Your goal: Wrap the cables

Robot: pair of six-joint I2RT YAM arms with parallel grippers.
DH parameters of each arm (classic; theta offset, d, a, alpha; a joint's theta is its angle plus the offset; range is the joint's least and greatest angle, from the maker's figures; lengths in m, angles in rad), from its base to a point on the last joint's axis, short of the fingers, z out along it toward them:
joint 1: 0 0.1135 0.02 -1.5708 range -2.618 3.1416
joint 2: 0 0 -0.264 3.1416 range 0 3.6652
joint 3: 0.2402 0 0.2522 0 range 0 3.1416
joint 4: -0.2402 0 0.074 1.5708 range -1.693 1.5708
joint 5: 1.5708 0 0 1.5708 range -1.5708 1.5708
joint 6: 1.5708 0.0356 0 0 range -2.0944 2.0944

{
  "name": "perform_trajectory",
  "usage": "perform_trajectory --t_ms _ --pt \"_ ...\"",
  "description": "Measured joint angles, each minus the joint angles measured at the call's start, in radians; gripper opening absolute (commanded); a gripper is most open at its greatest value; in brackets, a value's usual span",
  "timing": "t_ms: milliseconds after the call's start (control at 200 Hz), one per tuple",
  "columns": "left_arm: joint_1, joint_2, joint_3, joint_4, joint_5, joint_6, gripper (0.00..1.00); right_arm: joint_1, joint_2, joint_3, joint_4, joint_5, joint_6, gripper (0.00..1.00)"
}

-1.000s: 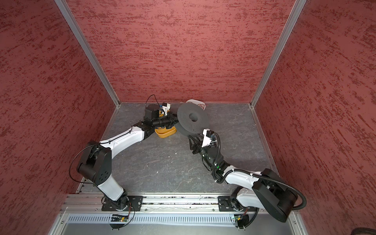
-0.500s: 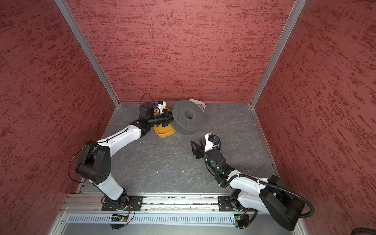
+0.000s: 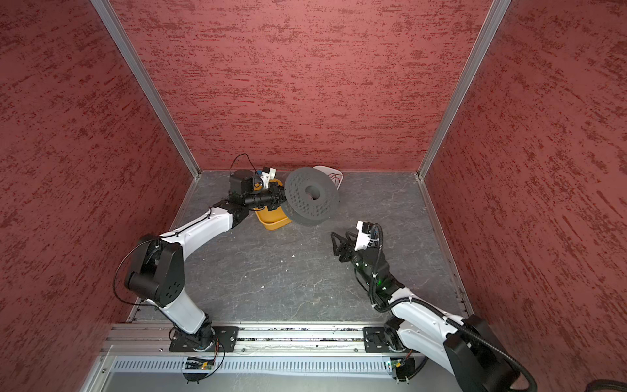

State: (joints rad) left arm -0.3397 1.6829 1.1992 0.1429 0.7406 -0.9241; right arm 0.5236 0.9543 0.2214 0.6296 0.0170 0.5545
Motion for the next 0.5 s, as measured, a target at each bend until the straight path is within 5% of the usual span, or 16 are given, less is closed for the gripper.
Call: perform_trajectory --t_ms 291,501 --pt "0.005 0.001 0.002 0.0 0.063 0.025 0.0 -0.225 -0.06 0.121 -0.193 -0.312 0.061 0.69" --pt "0.004 0.02 0.005 0.008 0.096 0.035 0.0 -0.347 0.019 0.173 -0.11 -0.589 0.216 0.67"
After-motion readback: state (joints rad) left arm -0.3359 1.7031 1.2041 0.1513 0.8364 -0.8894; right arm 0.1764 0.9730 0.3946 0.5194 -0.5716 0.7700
